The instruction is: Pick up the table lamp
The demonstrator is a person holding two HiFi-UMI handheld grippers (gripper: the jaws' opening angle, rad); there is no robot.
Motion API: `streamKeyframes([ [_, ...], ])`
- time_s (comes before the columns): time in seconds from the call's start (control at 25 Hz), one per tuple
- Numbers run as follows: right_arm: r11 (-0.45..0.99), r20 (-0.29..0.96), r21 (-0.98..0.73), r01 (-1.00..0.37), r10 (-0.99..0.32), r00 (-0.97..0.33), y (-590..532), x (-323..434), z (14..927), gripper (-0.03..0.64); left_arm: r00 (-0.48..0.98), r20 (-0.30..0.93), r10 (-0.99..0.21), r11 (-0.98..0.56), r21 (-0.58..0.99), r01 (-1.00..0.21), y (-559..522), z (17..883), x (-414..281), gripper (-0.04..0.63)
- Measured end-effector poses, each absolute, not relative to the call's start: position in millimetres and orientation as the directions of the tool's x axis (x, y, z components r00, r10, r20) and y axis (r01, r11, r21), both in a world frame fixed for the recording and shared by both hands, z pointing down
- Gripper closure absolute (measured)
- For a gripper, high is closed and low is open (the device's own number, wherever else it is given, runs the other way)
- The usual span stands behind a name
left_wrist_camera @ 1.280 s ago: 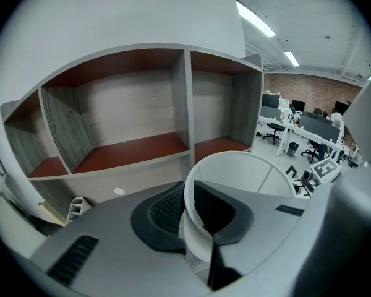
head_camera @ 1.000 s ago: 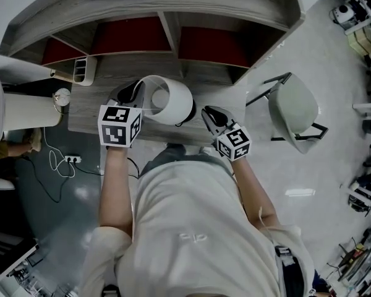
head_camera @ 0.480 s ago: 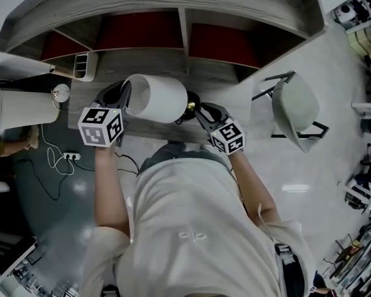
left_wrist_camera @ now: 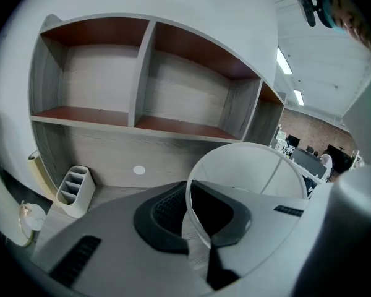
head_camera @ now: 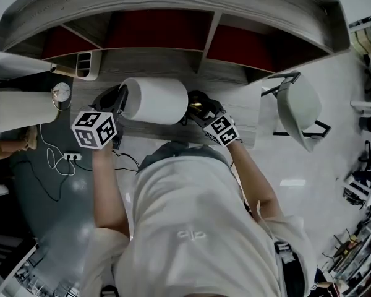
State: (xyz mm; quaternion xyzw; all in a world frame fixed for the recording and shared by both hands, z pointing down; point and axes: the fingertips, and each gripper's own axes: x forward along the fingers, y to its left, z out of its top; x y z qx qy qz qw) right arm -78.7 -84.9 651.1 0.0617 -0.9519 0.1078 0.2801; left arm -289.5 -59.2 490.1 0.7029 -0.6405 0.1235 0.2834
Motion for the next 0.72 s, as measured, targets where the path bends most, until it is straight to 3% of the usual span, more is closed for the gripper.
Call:
streamKeyframes([
  [0.4,0.996,0.695,-0.065,-0.058,0.004,-0.719,-75.0,-127.7,684.2,0.371,0.204,0.516,-0.832,-0.034,0.320,-0.947,-49.4,515.8,-329.6,0.561],
  [0.72,0.998,0.816,0.021,0.050,0.012,-0.577,-75.0,-143.5,696.8,0.431,0.204,0.517,-0.832,0.017,0.391,-0.920,-39.8,538.6,-359.2,0.560],
])
